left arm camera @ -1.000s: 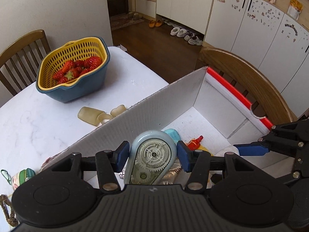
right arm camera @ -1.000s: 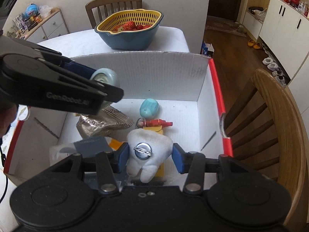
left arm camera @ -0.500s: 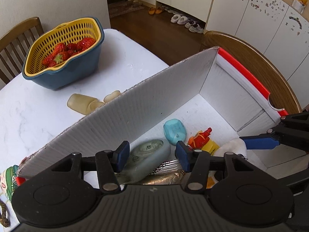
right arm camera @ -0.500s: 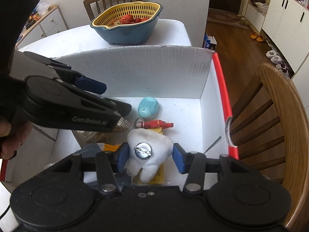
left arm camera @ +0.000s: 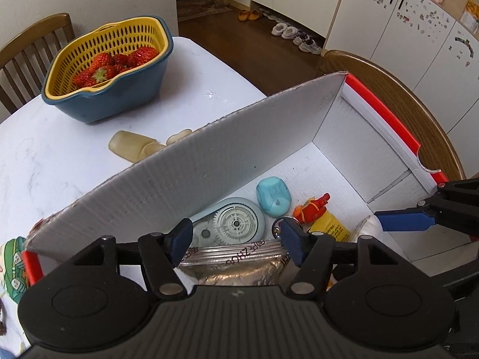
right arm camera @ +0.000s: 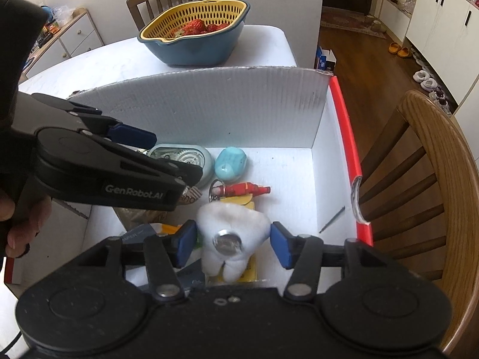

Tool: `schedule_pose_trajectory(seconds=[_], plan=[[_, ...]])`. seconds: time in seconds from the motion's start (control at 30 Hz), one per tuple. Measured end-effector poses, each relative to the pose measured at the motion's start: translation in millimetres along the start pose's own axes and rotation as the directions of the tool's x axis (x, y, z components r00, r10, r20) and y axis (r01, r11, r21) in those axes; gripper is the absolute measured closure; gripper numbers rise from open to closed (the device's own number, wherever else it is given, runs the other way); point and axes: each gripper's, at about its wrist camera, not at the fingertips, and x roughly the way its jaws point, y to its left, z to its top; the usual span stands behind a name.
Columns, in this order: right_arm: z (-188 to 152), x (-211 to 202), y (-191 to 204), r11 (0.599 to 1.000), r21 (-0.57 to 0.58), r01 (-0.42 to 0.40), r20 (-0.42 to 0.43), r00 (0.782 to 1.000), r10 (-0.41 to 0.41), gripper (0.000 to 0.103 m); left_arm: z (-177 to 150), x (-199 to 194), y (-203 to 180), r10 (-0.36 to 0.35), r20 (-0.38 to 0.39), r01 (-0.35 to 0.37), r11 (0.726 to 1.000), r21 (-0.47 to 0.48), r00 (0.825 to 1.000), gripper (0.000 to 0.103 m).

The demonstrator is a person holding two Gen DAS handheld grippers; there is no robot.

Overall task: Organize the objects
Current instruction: 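Open both tools to release the tape roller and tooth plush into the box, then withdraw both tools from the box back over the table items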

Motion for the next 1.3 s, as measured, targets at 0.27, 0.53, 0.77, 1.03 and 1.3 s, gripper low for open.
schedule_pose_trajectory(seconds=[0.27, 0.53, 0.77, 1.03, 1.3], plan=[[-5, -13, 7, 1.000, -0.003, 0.016, 0.018, 1.000, -0.016, 0.036, -9, -24, 5, -0.001, 0.041, 0.002, 1.000, -0.019, 0.999, 0.036], [-11, -37, 15, 1.000, -0.008, 0.015, 0.062, 0.998, -0.015, 0.027, -21, -55, 5, 0.003, 0.091, 0.000, 1.000, -0.026, 0.996, 0.029], [-16, -59, 30, 0.999, -0.037, 0.015, 0.104, 0.995, -0.011, 0.022, -36, -84, 11, 0.006, 0.133, 0.001, 0.998, -0.057, 0.991, 0.022], [-19, -83, 55, 0.998, -0.058, 0.011, 0.156, 0.988, -0.002, 0.016, -57, -118, 27, -0.001, 0.188, 0.018, 0.996, -0.087, 0.982, 0.020], [-17, -94, 85, 0.999, -0.047, 0.014, 0.178, 0.984, -0.005, 0.014, -81, -146, 65, -0.027, 0.212, 0.055, 0.991, -0.125, 0.977, 0.011]])
